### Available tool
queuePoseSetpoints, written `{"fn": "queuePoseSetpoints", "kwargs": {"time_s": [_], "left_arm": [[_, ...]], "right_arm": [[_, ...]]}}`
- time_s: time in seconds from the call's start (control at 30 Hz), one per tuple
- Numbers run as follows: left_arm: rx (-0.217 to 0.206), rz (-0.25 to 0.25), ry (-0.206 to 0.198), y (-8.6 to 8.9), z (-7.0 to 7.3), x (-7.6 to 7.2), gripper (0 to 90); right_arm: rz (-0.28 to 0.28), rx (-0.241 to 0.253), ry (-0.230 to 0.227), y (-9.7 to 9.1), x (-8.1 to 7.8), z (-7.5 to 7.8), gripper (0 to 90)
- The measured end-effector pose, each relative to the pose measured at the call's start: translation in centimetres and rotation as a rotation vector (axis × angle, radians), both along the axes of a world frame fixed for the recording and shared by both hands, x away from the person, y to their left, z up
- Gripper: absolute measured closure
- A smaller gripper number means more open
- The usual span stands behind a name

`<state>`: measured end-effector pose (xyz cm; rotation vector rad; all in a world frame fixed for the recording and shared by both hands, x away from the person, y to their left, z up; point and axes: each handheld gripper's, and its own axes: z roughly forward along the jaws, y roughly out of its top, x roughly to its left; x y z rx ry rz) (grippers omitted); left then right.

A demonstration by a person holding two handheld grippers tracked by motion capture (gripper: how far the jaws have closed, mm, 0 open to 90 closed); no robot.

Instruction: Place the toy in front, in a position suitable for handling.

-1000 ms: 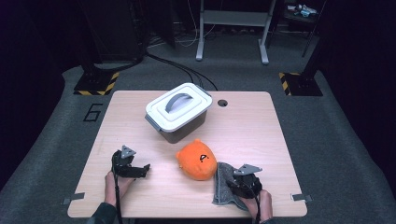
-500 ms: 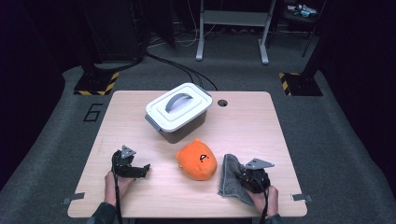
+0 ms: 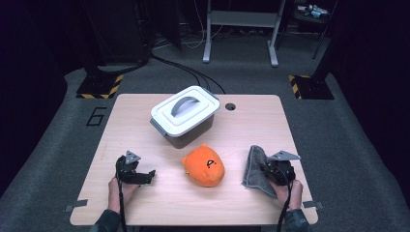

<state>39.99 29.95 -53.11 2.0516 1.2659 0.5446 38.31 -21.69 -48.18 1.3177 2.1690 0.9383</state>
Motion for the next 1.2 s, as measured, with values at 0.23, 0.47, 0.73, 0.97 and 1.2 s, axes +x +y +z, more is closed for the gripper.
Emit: {"fn": "queuePoseSetpoints", "kwargs": {"time_s": [0.23, 0.47, 0.73, 0.97, 1.2], "left_arm": [[0.0, -0.003, 0.003, 0.0, 0.0, 0.0, 0.3], [0.001, -0.006, -0.001, 0.0, 0.0, 0.0, 0.4], [-0.005, -0.017, -0.006, -0.1, 0.1, -0.1, 2.1], [-0.007, -0.025, -0.029, -0.3, 0.2, -0.2, 2.9], [-0.026, -0.082, -0.036, -1.3, 1.2, -0.5, 4.6]], "right_arm": [[-0.044, 0.0, 0.031, -0.5, 0.8, -1.7, 78.5], [-0.064, 0.005, 0.052, -0.6, 1.2, -3.0, 77.6], [-0.064, 0.019, 0.057, -0.9, 1.3, -3.0, 74.4], [-0.08, 0.024, 0.061, -0.9, 1.4, -2.9, 63.3], [-0.089, 0.025, 0.053, -1.1, 1.2, -2.5, 35.4]]}}
